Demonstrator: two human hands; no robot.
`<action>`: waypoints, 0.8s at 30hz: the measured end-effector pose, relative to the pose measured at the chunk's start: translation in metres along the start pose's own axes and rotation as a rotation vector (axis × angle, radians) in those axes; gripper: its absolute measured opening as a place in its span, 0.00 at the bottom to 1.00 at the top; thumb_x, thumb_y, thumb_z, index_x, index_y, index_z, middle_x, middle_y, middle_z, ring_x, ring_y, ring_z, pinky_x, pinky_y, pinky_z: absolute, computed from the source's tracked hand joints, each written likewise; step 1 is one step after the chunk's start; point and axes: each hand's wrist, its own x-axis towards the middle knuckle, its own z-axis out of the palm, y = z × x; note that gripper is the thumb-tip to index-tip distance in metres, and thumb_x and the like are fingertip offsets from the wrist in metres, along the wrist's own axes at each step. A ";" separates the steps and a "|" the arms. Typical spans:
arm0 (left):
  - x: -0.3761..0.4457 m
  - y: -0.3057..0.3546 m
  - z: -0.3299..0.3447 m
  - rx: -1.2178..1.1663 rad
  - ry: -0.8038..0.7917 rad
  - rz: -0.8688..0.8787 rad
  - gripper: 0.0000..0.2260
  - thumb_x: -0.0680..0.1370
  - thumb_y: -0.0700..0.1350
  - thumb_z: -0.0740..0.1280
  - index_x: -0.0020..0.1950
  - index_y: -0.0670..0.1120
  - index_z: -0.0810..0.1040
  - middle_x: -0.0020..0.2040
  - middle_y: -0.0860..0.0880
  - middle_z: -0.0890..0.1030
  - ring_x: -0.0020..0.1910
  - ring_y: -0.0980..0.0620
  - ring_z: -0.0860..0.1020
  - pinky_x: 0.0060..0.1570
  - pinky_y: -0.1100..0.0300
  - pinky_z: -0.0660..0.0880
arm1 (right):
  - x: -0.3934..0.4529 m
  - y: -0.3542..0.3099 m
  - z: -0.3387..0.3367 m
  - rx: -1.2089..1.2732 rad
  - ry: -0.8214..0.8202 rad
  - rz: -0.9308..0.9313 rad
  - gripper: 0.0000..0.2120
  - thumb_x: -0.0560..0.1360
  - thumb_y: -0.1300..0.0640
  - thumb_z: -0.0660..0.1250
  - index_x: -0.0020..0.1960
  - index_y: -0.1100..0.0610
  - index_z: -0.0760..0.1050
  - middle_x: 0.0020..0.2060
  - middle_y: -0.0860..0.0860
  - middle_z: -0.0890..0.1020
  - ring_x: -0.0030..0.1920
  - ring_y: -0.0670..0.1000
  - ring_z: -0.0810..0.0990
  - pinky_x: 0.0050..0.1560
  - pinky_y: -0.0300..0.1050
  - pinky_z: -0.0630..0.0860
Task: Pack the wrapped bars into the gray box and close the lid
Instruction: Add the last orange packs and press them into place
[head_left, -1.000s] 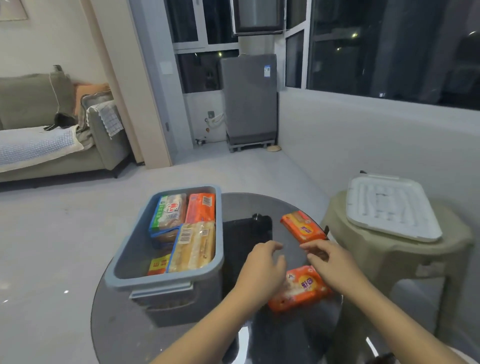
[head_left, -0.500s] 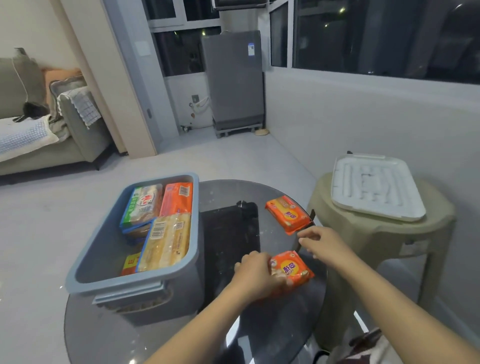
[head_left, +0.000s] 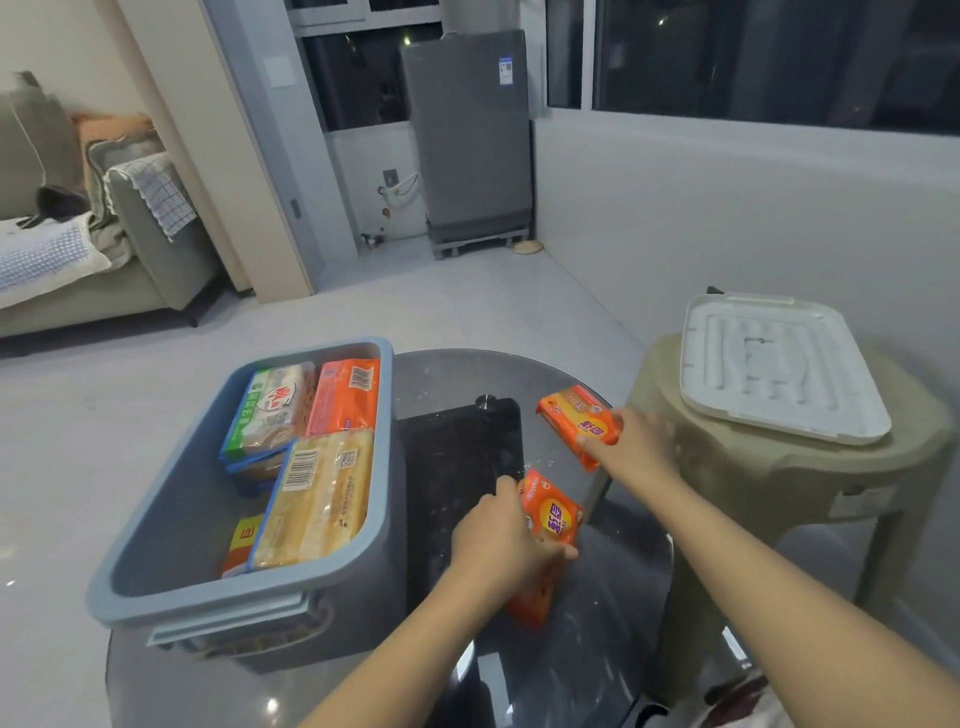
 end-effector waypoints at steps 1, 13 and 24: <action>0.001 -0.002 0.001 0.001 0.000 -0.005 0.33 0.66 0.64 0.72 0.62 0.49 0.66 0.60 0.48 0.76 0.57 0.47 0.77 0.51 0.54 0.75 | 0.004 -0.002 0.004 -0.034 -0.025 0.004 0.31 0.70 0.39 0.66 0.66 0.56 0.68 0.62 0.57 0.73 0.63 0.58 0.69 0.62 0.53 0.69; 0.003 -0.008 -0.002 -0.251 0.190 -0.065 0.32 0.71 0.59 0.70 0.69 0.50 0.62 0.65 0.48 0.72 0.61 0.47 0.75 0.56 0.54 0.75 | 0.025 -0.010 0.006 0.100 -0.154 0.177 0.46 0.60 0.44 0.78 0.66 0.62 0.57 0.62 0.59 0.69 0.63 0.59 0.70 0.57 0.52 0.72; -0.018 -0.001 -0.019 -0.658 0.243 -0.049 0.27 0.72 0.54 0.71 0.67 0.48 0.66 0.61 0.48 0.76 0.57 0.50 0.78 0.55 0.56 0.75 | -0.003 -0.011 -0.013 0.663 -0.426 0.315 0.21 0.71 0.62 0.72 0.61 0.67 0.70 0.46 0.62 0.80 0.40 0.58 0.80 0.39 0.50 0.79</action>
